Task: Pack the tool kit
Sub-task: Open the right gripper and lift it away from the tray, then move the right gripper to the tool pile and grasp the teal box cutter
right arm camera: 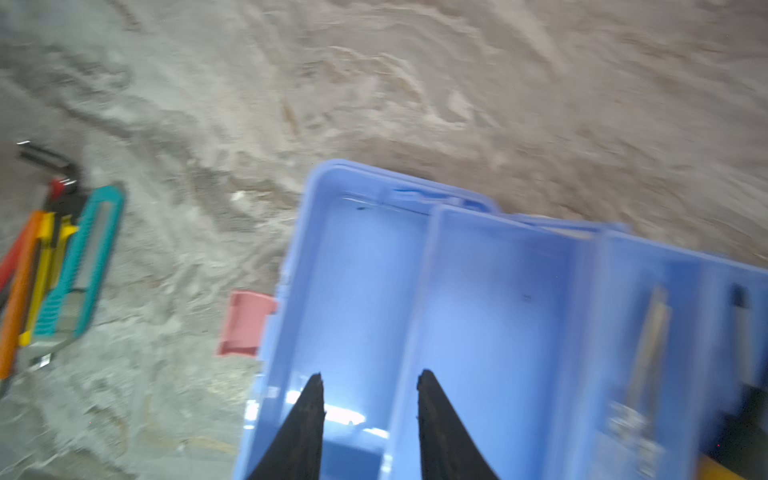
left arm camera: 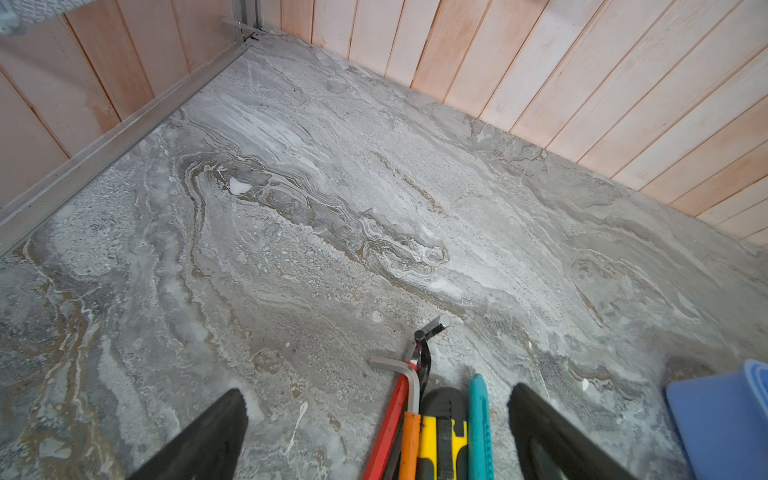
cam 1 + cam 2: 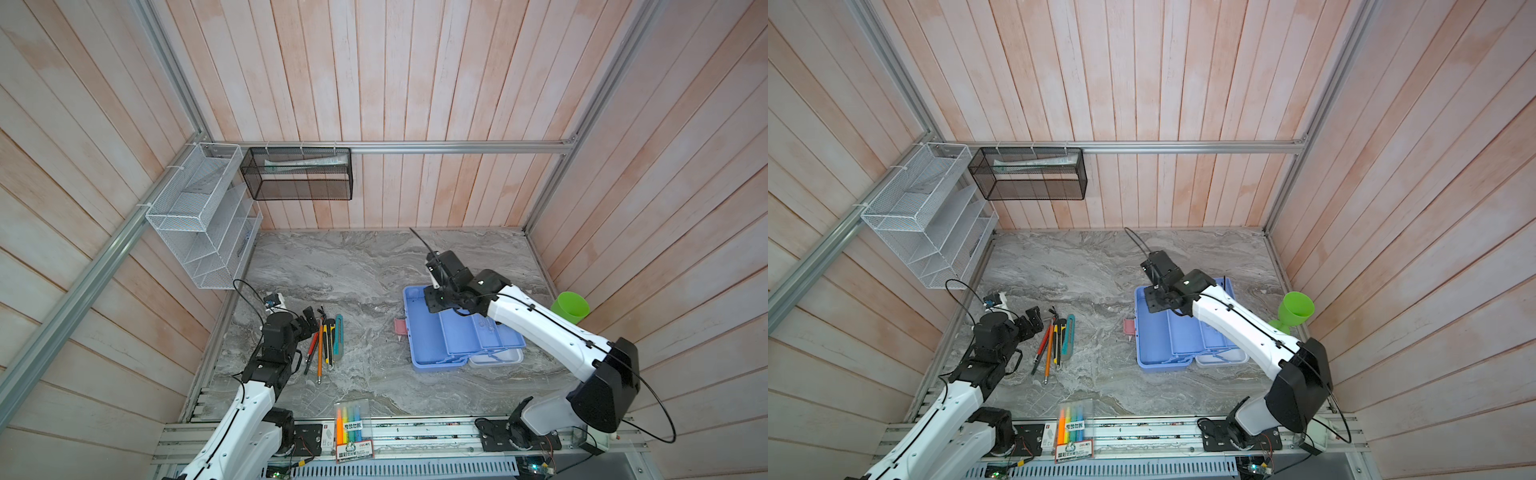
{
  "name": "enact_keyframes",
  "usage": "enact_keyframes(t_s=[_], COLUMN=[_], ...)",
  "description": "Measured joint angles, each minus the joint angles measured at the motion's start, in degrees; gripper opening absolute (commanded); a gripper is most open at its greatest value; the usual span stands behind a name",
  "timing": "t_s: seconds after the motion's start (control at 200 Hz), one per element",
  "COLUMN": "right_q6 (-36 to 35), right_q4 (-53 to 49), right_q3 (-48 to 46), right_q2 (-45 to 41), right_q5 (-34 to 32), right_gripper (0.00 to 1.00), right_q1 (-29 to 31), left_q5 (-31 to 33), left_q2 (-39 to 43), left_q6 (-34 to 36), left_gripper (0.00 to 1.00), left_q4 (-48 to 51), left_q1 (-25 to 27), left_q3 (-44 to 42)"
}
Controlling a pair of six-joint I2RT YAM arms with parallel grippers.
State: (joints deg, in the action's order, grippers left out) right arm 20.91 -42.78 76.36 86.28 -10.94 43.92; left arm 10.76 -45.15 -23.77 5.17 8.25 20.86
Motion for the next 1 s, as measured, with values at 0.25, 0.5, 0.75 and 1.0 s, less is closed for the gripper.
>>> enact_keyframes(t_s=[0.25, 0.5, 0.75, 1.0], right_q6=[4.35, 8.37, 9.42, 9.53], right_q4=[13.20, 17.90, 17.18, 14.78], right_q3=[5.01, 15.06, 21.38, 24.15], right_q2=[16.52, 31.95, 39.19, 42.12], right_q5=[6.62, 11.39, 13.57, 13.66], right_gripper=[0.44, 0.48, 0.50, 0.50], right_q1=[9.35, 15.45, 17.59, 18.27], left_q5=[0.00, 0.00, 0.00, 0.00], left_q2=[0.20, 0.33, 0.33, 0.37], left_q6=[-0.02, -0.02, -0.04, -0.07], left_gripper=[1.00, 1.00, 1.00, 1.00], left_q4=[0.00, 0.00, 0.00, 0.00], left_q1=[0.00, -0.07, -0.20, -0.33], left_q3=[0.00, 0.00, 0.00, 0.00])
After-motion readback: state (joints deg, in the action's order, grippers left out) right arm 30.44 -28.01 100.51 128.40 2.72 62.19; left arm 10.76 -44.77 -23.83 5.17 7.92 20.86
